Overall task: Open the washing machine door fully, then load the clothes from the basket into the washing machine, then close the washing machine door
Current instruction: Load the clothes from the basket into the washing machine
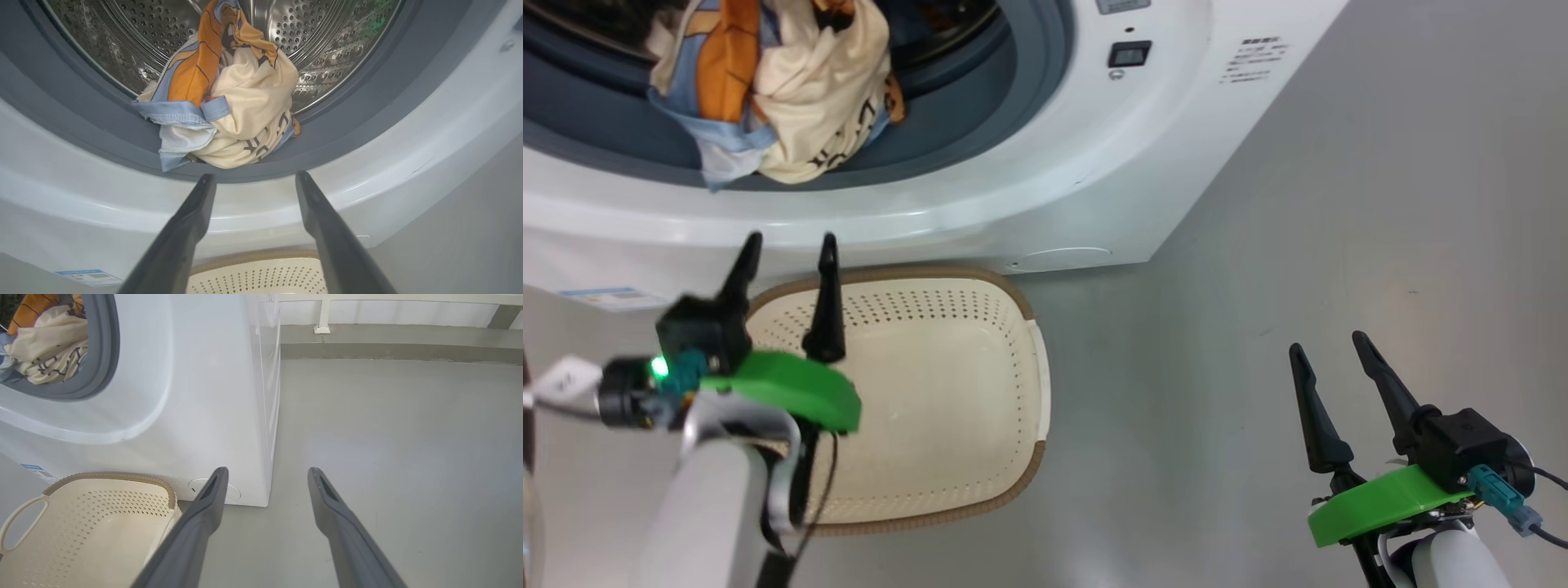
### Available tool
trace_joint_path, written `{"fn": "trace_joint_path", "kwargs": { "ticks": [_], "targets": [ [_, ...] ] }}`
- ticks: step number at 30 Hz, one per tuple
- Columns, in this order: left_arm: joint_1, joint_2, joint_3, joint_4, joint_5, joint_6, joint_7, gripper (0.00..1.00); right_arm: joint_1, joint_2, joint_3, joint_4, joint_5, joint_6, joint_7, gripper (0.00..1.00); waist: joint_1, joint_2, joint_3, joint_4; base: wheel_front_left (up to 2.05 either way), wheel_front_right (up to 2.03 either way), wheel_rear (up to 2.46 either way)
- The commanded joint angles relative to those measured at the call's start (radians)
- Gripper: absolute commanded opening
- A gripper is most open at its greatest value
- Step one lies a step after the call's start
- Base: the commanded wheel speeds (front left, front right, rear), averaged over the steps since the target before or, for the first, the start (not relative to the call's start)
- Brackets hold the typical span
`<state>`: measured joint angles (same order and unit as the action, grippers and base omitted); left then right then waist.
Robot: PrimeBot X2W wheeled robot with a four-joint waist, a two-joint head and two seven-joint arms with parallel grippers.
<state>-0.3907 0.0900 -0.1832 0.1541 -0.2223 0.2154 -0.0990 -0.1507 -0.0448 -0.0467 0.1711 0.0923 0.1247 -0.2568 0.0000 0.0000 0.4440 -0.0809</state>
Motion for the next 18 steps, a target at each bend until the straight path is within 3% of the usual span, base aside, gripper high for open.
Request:
{"fn": "trace_joint_path", "kwargs": {
  "ticks": [1, 18],
  "targets": [
    [-0.045, 0.034, 0.032, 0.008, 0.012, -0.002, 0.008, 1.0, -0.014, -0.005, 0.027, -0.017, 0.006, 0.006, -0.005, 1.0, 0.0, 0.0, 0.005, -0.015, 0.0, 0.0, 0.0],
    [-0.379, 0.117, 0.055, 0.456, 0.031, -0.022, -0.051, 1.0, -0.019, -0.005, 0.068, -0.01, 0.02, 0.006, -0.005, 1.0, 0.0, 0.0, 0.039, -0.101, 0.0, 0.0, 0.0]
  ]
}}
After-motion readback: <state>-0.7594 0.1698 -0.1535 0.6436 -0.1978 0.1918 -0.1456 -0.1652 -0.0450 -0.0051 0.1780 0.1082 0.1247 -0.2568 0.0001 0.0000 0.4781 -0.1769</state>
